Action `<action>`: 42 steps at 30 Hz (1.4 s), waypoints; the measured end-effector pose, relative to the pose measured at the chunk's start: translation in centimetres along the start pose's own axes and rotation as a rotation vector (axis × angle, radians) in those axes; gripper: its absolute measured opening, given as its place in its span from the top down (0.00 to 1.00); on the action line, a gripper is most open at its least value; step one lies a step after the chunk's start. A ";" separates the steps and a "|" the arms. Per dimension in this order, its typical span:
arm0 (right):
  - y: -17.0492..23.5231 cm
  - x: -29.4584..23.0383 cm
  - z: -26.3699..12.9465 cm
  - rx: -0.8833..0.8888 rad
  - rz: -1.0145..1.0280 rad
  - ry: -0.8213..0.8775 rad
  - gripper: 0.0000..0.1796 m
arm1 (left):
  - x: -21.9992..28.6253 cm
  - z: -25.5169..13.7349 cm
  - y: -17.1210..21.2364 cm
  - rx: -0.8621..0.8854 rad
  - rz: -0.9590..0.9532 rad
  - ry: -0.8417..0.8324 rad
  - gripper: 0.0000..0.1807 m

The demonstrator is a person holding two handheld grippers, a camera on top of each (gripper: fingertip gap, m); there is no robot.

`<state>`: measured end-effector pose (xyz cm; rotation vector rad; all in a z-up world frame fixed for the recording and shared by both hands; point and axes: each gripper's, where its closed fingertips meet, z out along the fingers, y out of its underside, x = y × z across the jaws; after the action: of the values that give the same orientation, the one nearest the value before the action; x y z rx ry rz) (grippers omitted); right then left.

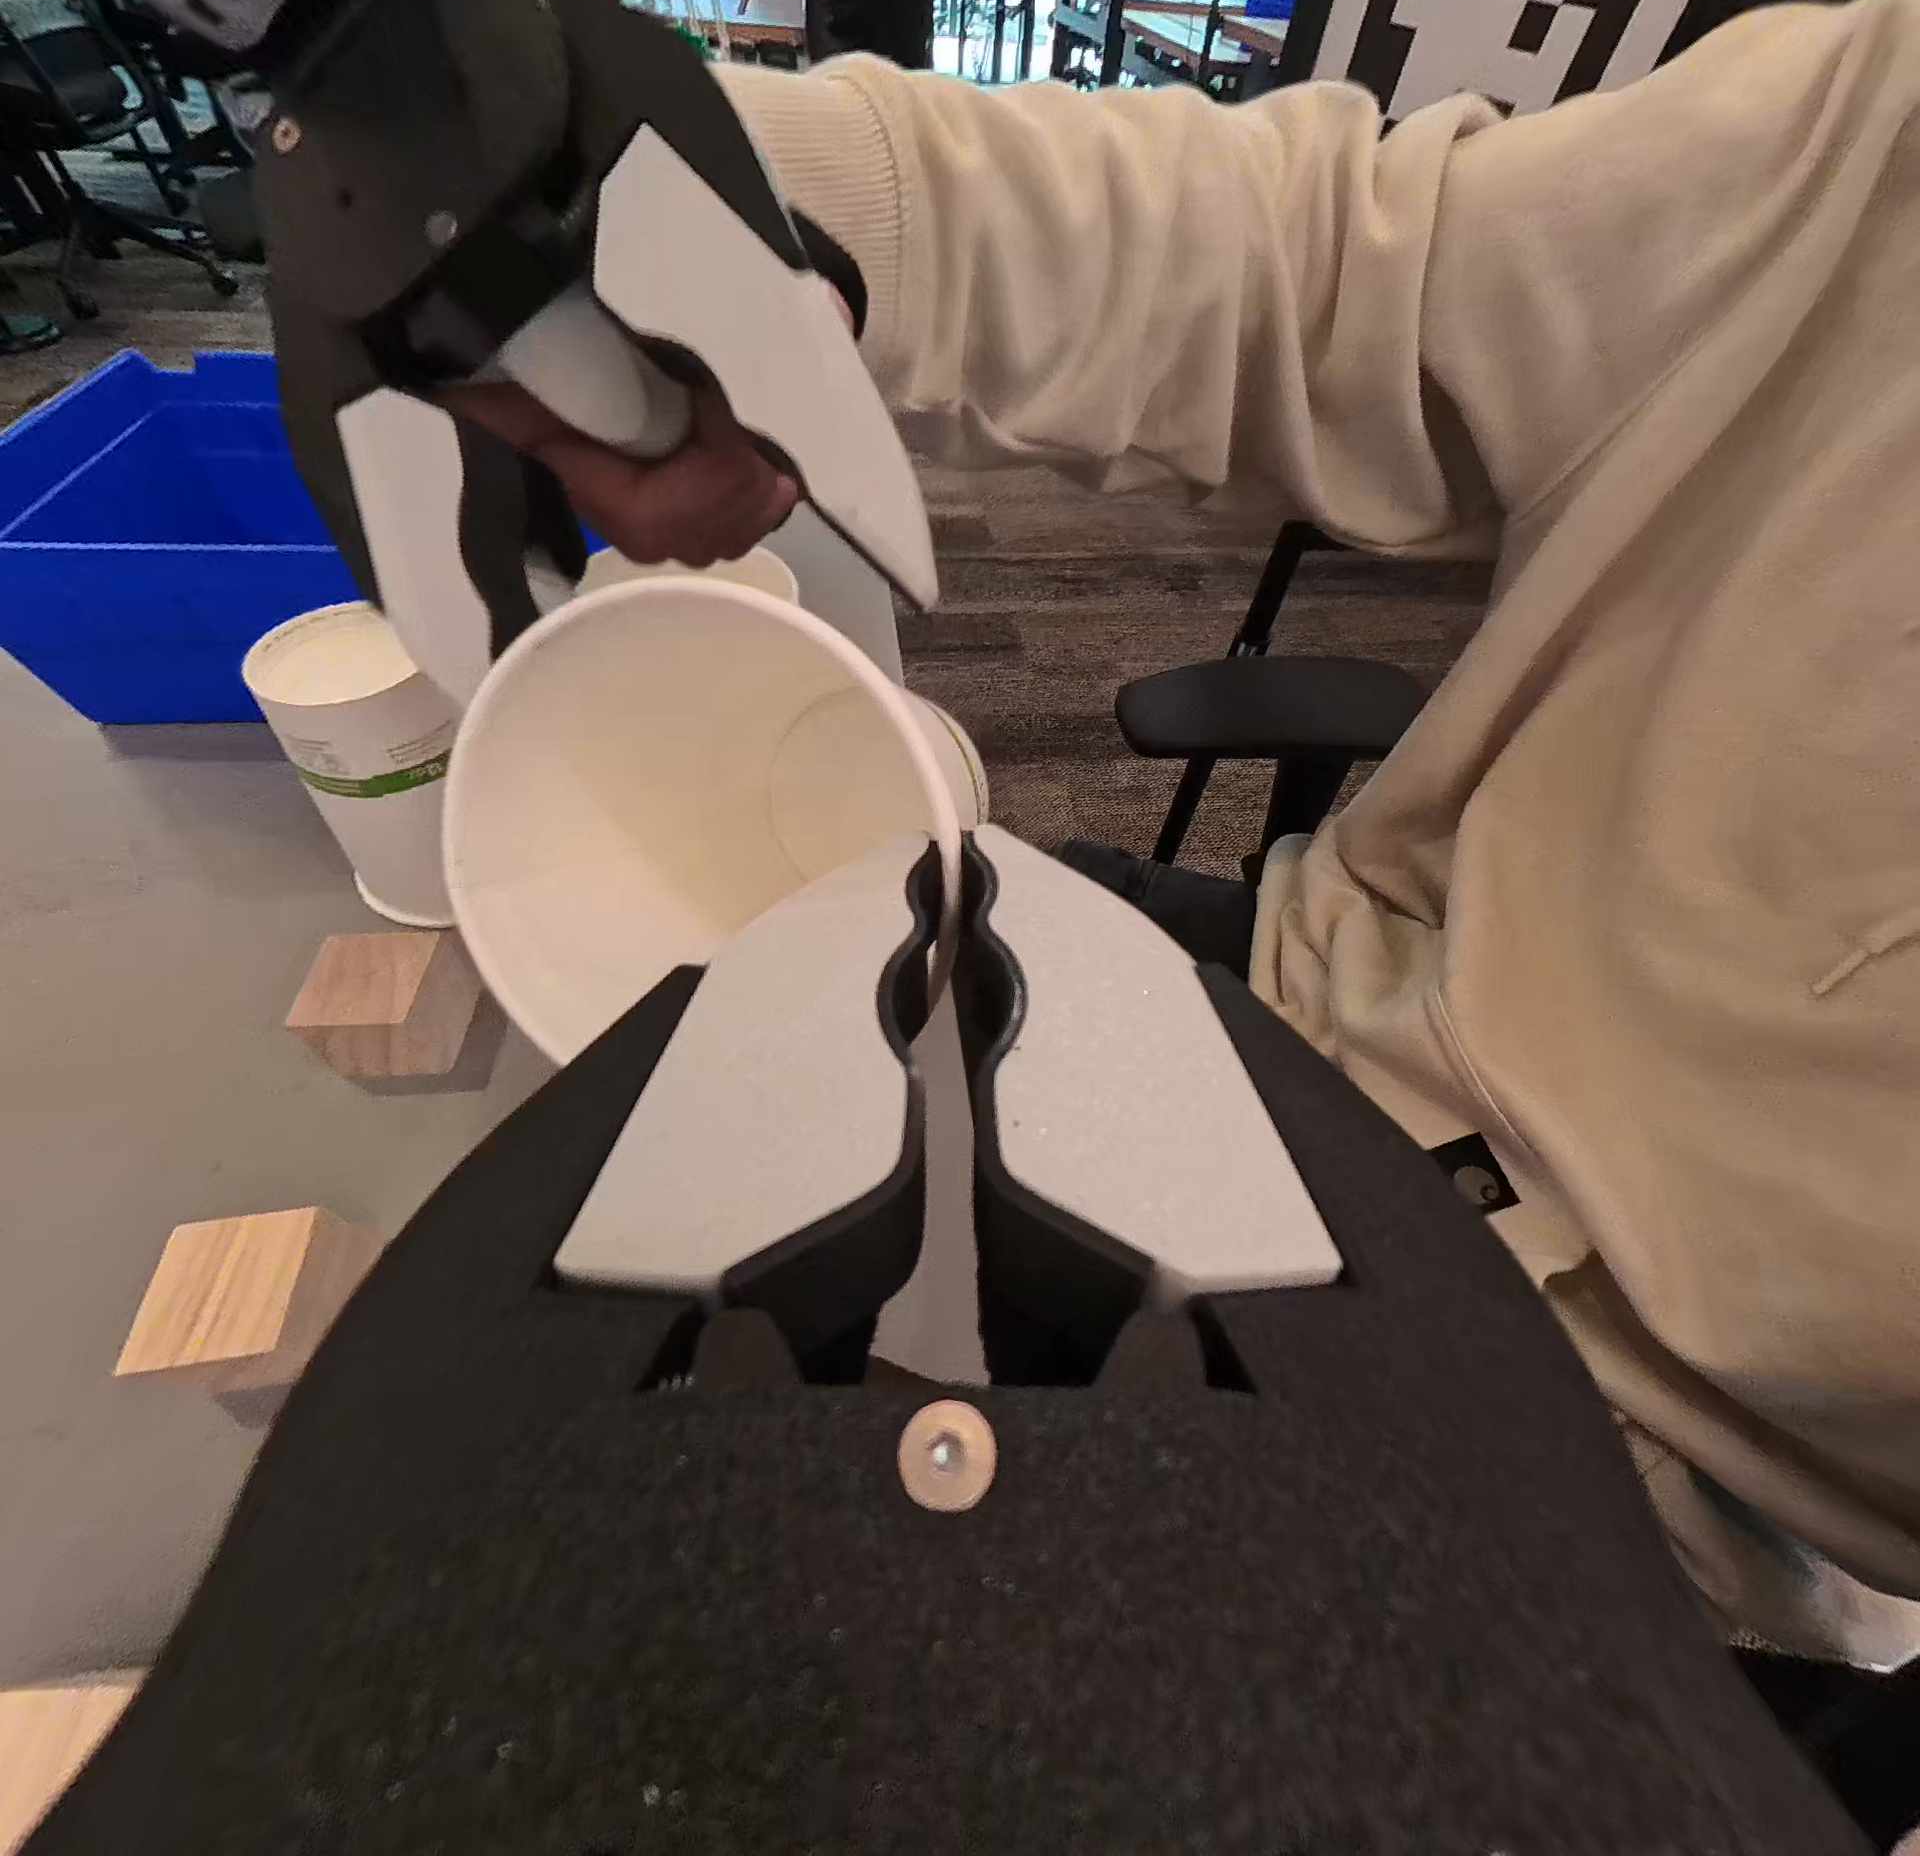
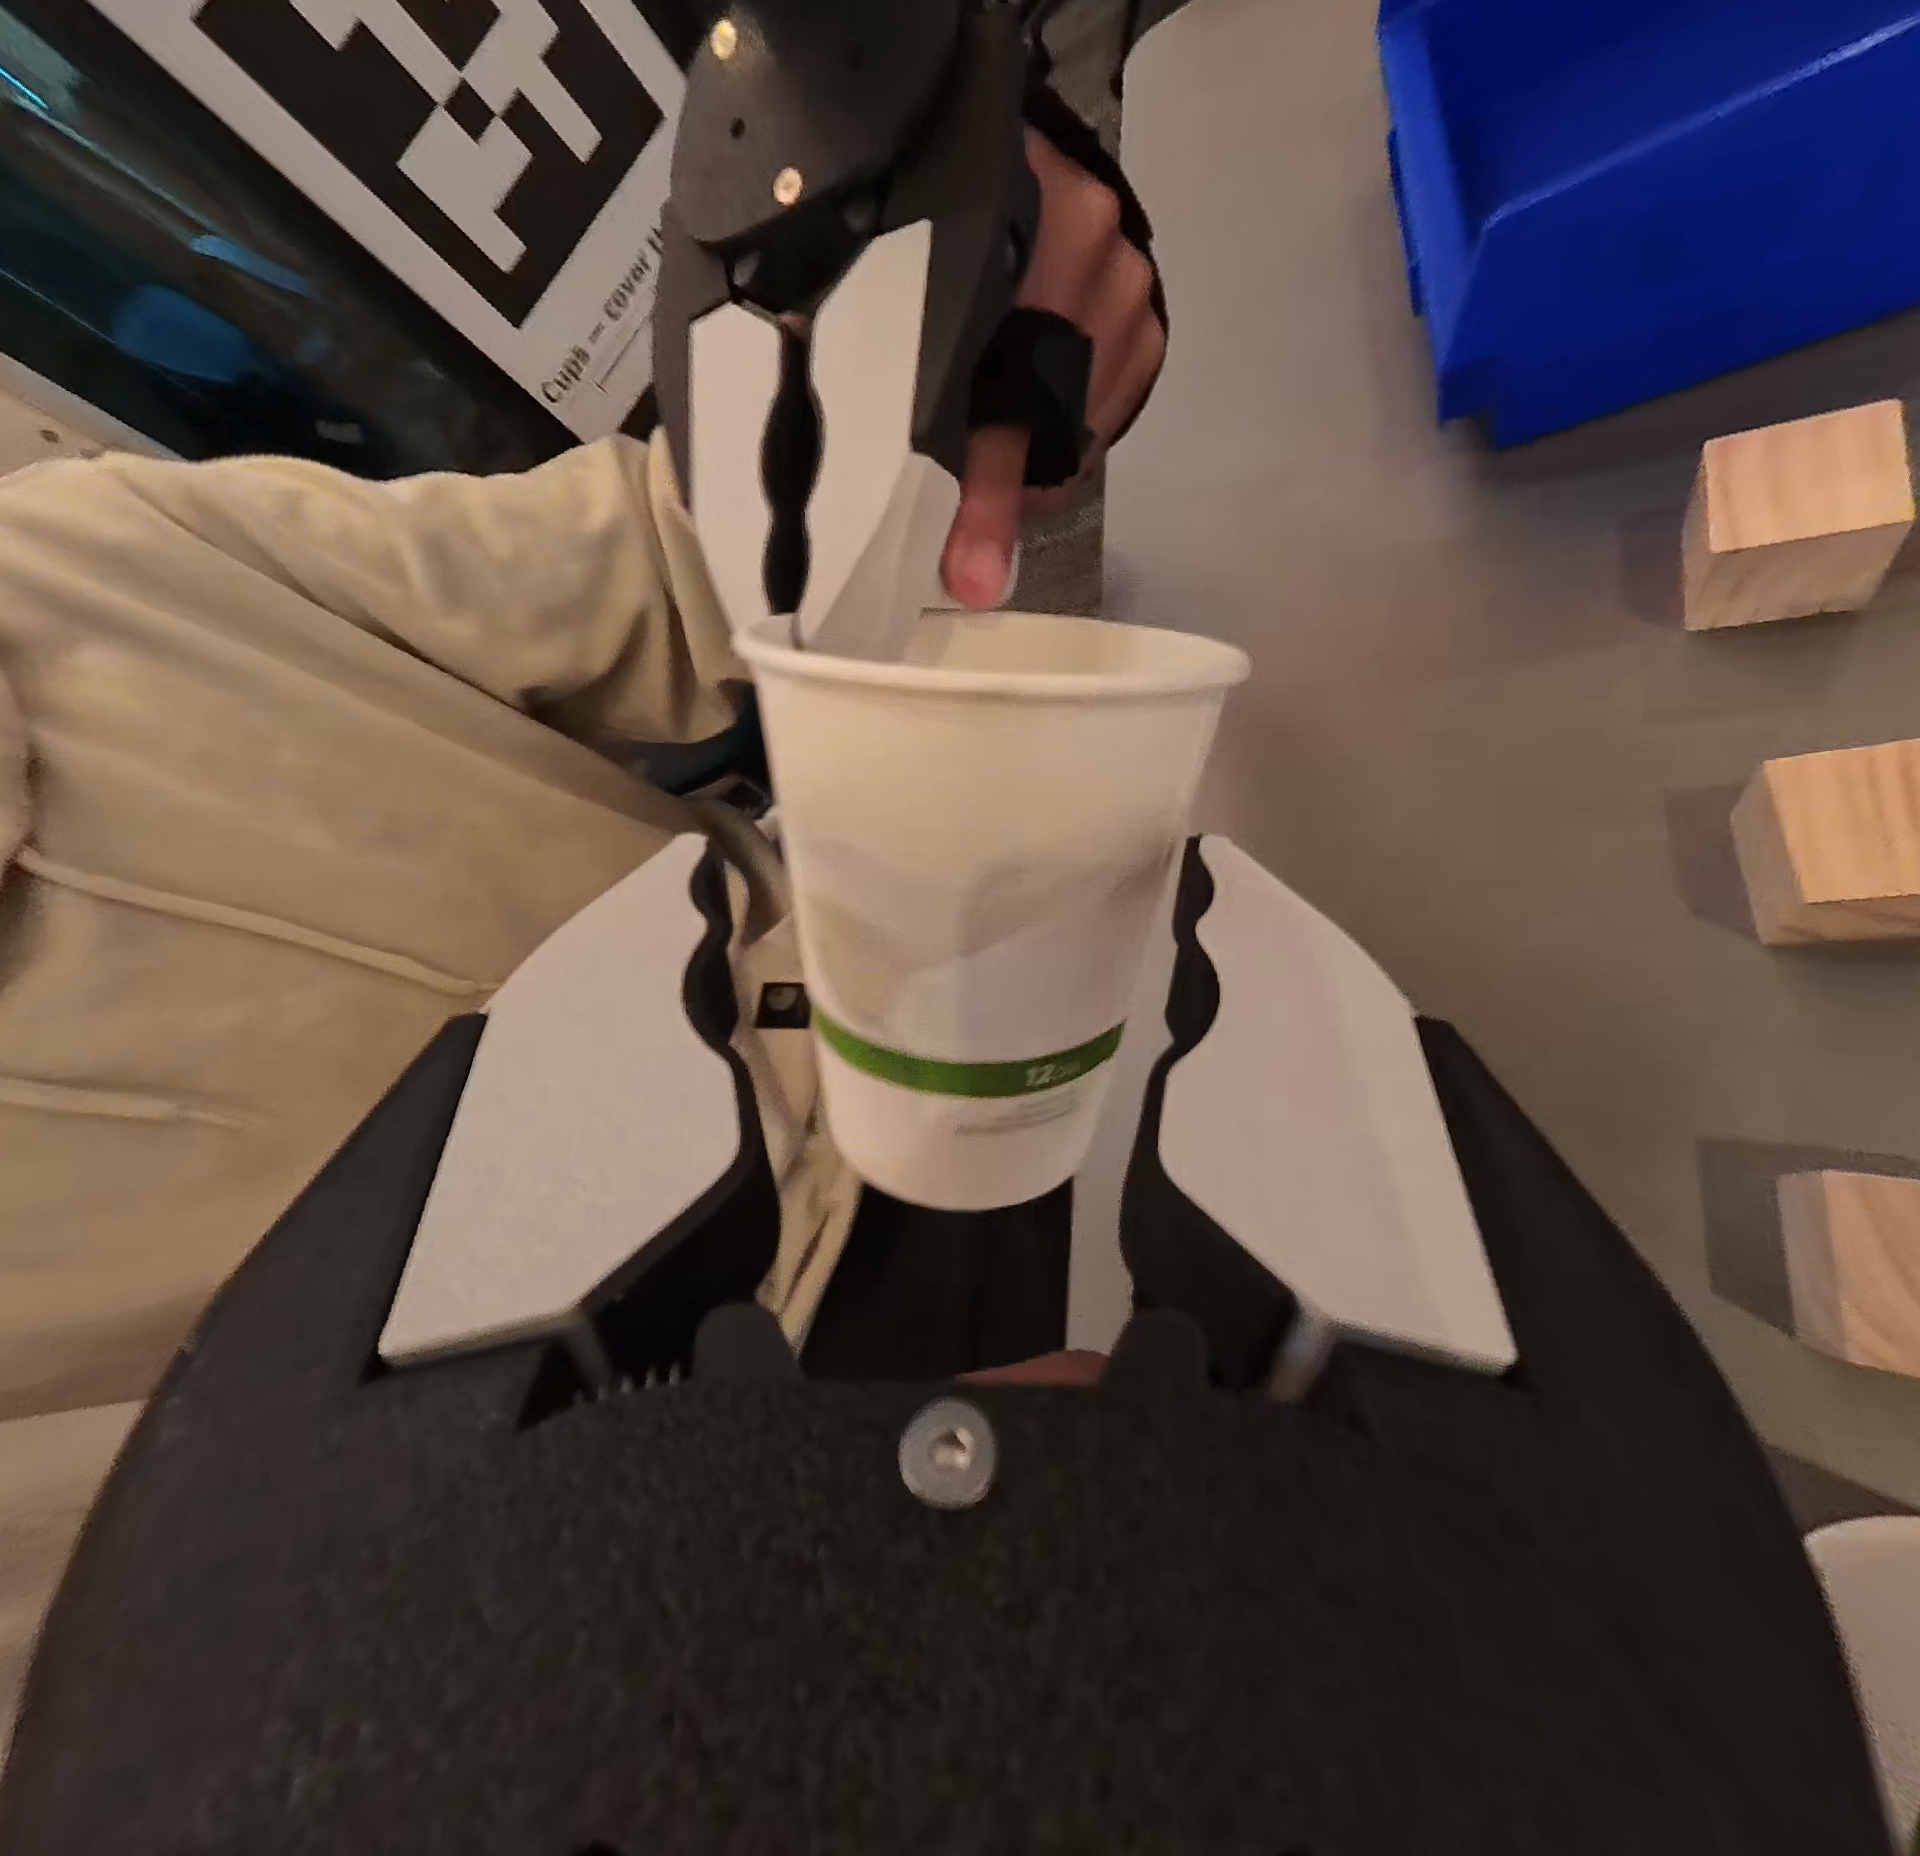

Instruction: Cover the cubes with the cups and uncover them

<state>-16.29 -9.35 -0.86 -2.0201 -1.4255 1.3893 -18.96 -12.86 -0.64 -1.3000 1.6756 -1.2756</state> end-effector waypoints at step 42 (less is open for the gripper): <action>9.4 2.2 -16.8 0.894 -0.056 1.397 0.54 | -3.8 0.7 8.0 0.176 -0.321 -0.896 0.70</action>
<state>2.97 -7.33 -0.46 -1.5641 -0.1465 0.1853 -19.78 -9.21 -8.65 -1.7172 0.7336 -0.7680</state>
